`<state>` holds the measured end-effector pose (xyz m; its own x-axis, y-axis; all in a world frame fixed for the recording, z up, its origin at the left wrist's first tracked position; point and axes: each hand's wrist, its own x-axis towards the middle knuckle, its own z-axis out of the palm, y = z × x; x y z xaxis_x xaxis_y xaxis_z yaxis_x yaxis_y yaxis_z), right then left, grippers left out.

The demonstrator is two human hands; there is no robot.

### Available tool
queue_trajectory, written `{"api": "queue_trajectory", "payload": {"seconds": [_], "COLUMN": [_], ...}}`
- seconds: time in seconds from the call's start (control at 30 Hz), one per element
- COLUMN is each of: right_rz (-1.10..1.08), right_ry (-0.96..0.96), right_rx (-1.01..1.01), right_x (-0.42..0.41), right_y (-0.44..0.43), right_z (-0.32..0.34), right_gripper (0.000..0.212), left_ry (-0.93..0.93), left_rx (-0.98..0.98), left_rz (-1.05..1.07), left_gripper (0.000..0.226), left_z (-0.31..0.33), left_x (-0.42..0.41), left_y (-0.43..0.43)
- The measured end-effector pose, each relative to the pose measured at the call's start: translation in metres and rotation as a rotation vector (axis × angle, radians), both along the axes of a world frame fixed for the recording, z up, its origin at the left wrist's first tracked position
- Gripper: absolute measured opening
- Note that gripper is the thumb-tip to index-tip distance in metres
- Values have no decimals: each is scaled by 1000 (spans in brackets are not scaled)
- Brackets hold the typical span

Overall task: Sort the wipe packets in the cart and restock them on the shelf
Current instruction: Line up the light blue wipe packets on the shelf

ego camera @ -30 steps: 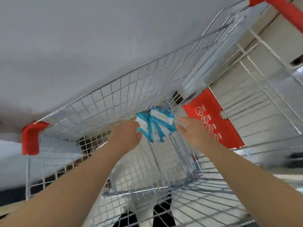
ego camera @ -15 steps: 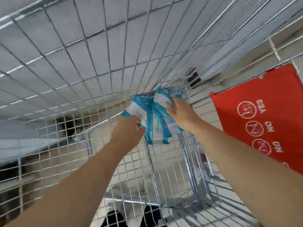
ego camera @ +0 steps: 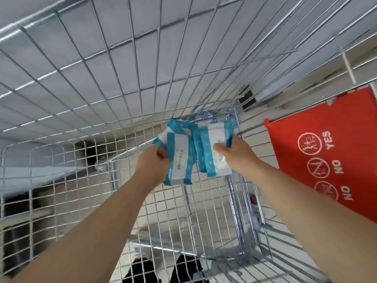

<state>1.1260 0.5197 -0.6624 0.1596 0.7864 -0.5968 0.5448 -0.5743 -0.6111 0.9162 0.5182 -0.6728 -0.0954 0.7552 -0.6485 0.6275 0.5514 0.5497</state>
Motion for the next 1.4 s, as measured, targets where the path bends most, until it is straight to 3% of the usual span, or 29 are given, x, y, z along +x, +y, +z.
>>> {"api": "queue_trajectory", "payload": {"seconds": [0.1,0.23,0.37,0.5,0.6,0.77,0.83,1.0,1.07,1.23,1.4], "right_rz": [-59,-142,-245,-294,-209,-176,-191,-214,-209,-212,-261], "right_ry": [-43,-25,28,89,64,22,7,-42,-40,-39,-53], "right_rx": [2,19,85,106,111,122,112,94,92,111,117], "right_x": [-13,-17,-10,-5,-8,-12,-13,-13,-12,-14,-17], "right_y": [-3,-1,-5,-8,-11,-14,-15,-15,-14,-17,-20], "right_z": [-8,-16,-15,-11,-11,-13,-14,-16,-15,-5,20], "right_gripper": [14,23,38,45,30,3,2,11,3,15,4], "left_ry": [17,-129,-132,-123,-63,-142,-164,-125,-160,-173,-257], "left_rx": [-28,-37,63,98,133,104,124,193,186,172,163], "left_rz": [55,135,341,465,465,513,465,273,269,233,294], "left_gripper": [7,34,17,24,29,42,51,35,34,22,19], "left_z": [-1,-7,-9,-7,-7,-1,0,0,-3,-5,9], "left_x": [-4,6,11,16,22,29,27,24,22,16,0], "left_y": [-9,-12,-7,-3,3,15,18,20,21,23,13]}}
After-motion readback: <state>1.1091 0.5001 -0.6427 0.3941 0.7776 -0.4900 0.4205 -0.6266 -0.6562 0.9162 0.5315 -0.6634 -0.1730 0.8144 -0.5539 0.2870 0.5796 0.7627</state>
